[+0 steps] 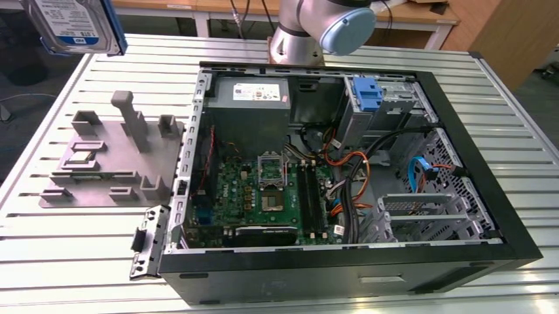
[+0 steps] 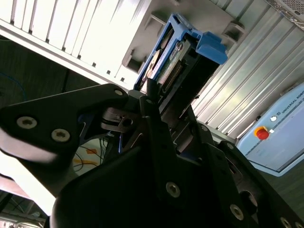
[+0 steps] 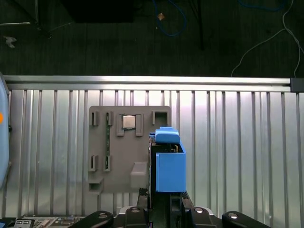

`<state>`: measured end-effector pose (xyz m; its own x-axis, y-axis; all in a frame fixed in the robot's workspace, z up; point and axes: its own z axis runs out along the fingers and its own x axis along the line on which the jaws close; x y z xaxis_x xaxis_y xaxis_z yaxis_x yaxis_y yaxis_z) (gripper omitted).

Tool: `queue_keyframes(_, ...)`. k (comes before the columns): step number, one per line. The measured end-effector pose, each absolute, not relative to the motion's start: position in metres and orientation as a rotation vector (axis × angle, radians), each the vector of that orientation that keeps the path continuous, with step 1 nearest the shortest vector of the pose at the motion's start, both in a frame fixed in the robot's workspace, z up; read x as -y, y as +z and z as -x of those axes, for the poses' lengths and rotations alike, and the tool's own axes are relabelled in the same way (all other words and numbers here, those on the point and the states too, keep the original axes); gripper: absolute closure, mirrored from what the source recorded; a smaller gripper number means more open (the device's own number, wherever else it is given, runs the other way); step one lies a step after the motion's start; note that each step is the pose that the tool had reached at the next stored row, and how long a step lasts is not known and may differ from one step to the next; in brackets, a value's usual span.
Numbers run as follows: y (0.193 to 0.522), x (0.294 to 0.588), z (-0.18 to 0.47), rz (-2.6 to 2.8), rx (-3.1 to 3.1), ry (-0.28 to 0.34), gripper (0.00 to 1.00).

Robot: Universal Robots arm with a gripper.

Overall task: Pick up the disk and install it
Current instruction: 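Pick up the disk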

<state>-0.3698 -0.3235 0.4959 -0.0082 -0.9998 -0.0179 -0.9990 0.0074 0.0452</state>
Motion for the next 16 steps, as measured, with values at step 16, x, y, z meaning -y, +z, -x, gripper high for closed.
queue_keyframes(16, 0.496, 0.323, 0.350, -2.199, 2.216, -0.070, 0.65)
